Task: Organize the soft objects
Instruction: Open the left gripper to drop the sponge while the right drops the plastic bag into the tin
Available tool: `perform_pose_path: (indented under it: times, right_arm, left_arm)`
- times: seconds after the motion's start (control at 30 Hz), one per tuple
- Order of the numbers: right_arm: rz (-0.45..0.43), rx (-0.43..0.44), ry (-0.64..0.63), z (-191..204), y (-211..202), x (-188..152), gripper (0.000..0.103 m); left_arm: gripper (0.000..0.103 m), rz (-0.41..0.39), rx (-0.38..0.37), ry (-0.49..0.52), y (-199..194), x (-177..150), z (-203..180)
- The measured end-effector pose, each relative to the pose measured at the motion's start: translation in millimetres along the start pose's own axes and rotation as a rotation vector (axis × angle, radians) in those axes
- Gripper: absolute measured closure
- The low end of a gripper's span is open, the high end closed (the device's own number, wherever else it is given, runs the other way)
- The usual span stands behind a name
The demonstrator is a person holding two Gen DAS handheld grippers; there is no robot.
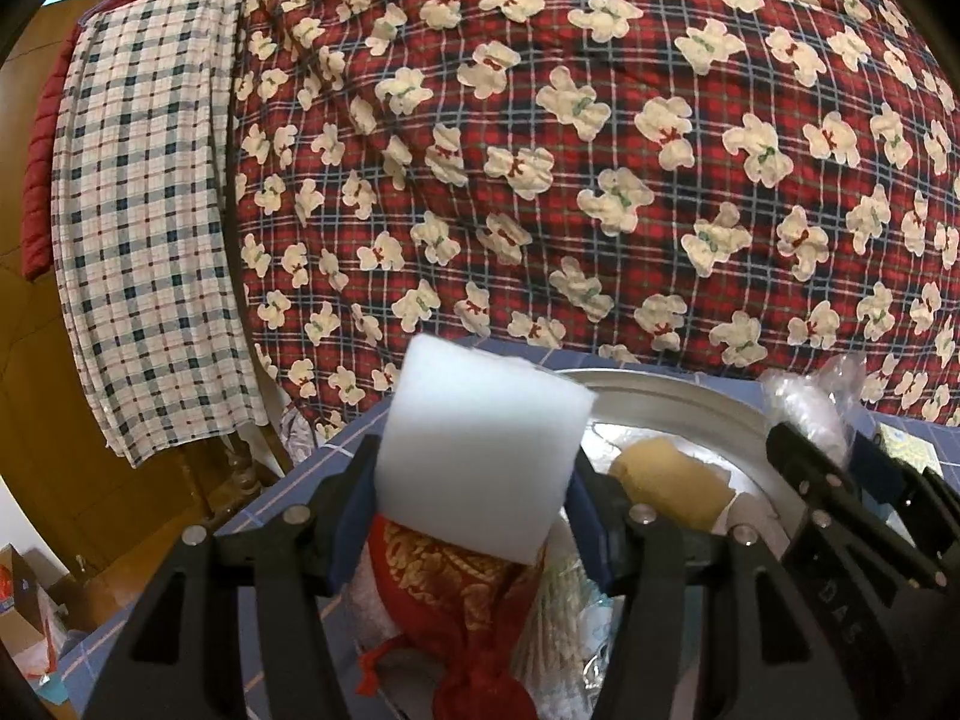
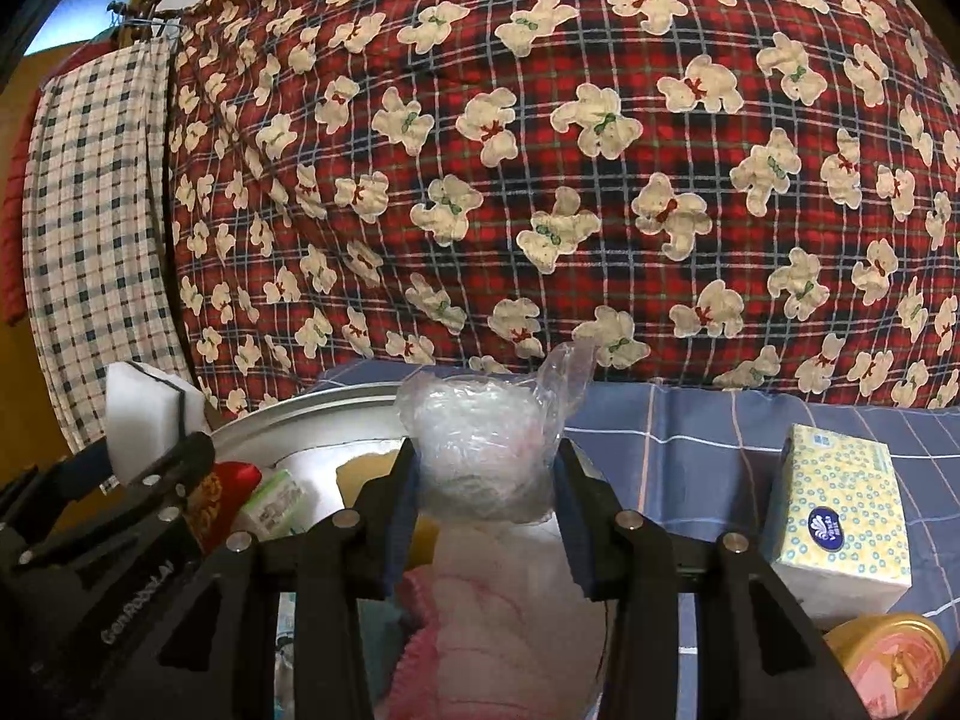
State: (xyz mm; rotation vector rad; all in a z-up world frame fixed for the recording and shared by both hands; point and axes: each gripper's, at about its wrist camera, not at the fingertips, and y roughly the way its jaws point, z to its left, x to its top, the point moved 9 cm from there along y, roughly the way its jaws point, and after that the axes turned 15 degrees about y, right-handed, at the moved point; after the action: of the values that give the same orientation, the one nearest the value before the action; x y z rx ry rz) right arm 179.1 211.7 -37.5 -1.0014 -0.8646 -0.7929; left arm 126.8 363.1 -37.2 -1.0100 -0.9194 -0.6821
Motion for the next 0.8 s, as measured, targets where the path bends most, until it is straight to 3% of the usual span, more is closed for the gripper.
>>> perform_pose_path:
  times: [0.8]
  right_arm:
    - [0.106, 0.009, -0.016, -2.5, 9.7, -16.7, 0.056]
  left_arm:
    - [0.047, 0.037, 0.022, 0.042, 7.6, -13.6, -9.4]
